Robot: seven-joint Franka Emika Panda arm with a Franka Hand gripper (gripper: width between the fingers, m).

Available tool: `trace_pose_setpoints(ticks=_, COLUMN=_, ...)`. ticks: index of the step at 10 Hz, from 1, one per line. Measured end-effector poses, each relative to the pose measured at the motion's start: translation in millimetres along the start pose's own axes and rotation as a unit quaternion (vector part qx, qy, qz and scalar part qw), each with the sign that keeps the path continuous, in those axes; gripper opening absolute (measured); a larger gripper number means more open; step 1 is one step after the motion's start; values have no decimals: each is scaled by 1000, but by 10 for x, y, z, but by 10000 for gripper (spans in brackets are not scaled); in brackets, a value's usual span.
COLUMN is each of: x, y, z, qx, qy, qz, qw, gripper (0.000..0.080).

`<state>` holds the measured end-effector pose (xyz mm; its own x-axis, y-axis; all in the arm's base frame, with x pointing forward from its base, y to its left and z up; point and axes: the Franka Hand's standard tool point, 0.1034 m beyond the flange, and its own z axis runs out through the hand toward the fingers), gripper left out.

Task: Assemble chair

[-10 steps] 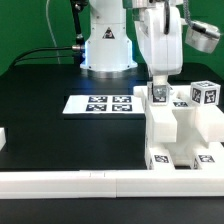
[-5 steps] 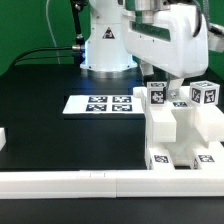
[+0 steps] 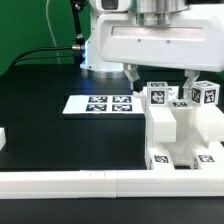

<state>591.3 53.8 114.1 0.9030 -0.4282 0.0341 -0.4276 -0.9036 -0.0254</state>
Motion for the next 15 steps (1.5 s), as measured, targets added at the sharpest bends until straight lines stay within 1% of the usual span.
trace_pose_setpoints(ticks=1, x=8, y=-30, z=-4, qx=-2, qy=8, qz=-42, qw=999, gripper=649)
trace_pose_setpoints(ticks=2, x=14, y=-13, z=-2, qx=-1, qy=7, qz=-31, qw=999, gripper=649)
trace_pose_setpoints(ticks=3, x=12, y=-16, z=-2, qx=-1, qy=7, qz=-27, qw=1000, gripper=536)
trace_pose_setpoints(ticks=4, x=14, y=-12, z=-2, qx=-1, qy=7, qz=-23, qw=1000, gripper=402)
trace_pose_setpoints(ticks=5, x=18, y=2, z=0, qx=-1, qy=6, qz=15, qw=1000, gripper=279)
trace_pose_setpoints(ticks=7, x=24, y=11, z=4, qx=2, qy=6, qz=83, qw=997, gripper=279)
trace_pose_setpoints(ticks=8, x=35, y=41, z=16, qx=5, qy=3, qz=153, qw=988, gripper=279)
trace_pose_setpoints(ticks=9, x=19, y=25, z=22, qx=4, qy=2, qz=198, qw=980, gripper=279)
trace_pose_setpoints(ticks=10, x=26, y=30, z=28, qx=6, qy=2, qz=274, qw=962, gripper=279)
trace_pose_setpoints(ticks=11, x=27, y=31, z=35, qx=28, qy=-1, qz=383, qw=924, gripper=279)
trace_pose_setpoints(ticks=12, x=27, y=29, z=36, qx=45, qy=-4, qz=478, qw=877, gripper=281)
trace_pose_setpoints(ticks=13, x=27, y=28, z=33, qx=54, qy=-2, qz=513, qw=857, gripper=281)
trace_pose_setpoints(ticks=14, x=22, y=34, z=34, qx=65, qy=-1, qz=556, qw=829, gripper=281)
trace_pose_setpoints(ticks=15, x=20, y=28, z=36, qx=70, qy=0, qz=599, qw=798, gripper=281)
